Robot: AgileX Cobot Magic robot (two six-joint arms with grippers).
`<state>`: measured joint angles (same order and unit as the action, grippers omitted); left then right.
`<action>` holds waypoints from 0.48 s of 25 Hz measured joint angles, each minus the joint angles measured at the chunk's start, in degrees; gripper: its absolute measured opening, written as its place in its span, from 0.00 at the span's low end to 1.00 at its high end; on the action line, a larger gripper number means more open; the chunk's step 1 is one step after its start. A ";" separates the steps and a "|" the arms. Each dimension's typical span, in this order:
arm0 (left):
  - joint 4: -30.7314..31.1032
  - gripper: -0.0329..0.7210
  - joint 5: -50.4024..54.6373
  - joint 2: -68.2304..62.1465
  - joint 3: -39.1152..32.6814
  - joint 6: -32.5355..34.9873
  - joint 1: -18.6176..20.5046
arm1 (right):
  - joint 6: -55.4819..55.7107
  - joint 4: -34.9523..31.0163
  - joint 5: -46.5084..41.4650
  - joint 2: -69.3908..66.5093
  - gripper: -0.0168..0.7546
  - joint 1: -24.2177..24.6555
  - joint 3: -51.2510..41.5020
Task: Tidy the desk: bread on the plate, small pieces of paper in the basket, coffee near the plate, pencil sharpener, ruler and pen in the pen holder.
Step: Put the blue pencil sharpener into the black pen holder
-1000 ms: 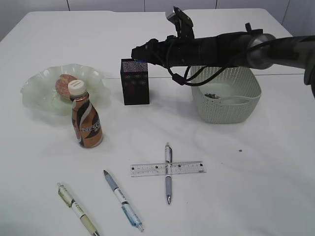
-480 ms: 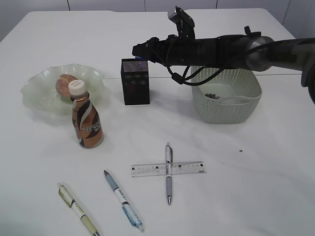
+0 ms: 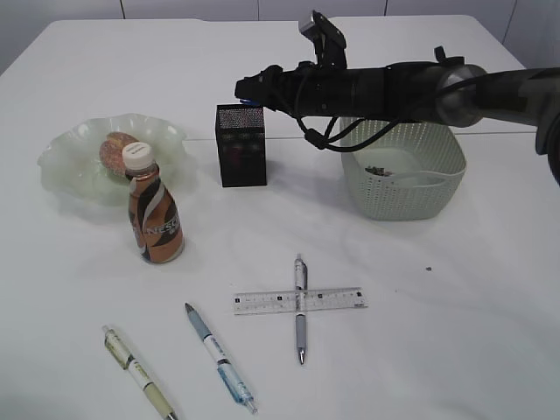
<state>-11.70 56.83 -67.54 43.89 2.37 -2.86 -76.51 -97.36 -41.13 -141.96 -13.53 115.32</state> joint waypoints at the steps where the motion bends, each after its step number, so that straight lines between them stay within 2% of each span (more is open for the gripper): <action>1: 0.00 0.63 0.00 0.00 0.00 0.00 0.00 | 0.00 -0.02 0.00 0.00 0.51 0.00 0.00; 7: 0.00 0.63 0.00 0.00 0.00 0.00 0.00 | 0.00 -1.11 -0.20 0.00 0.59 0.00 0.00; 12: 0.00 0.63 0.00 0.00 0.00 0.00 0.00 | 0.00 -1.45 -0.45 0.00 0.61 0.00 0.00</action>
<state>-11.70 56.83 -67.54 43.89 2.37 -2.86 -76.51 -98.81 -41.58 -141.96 -13.53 115.32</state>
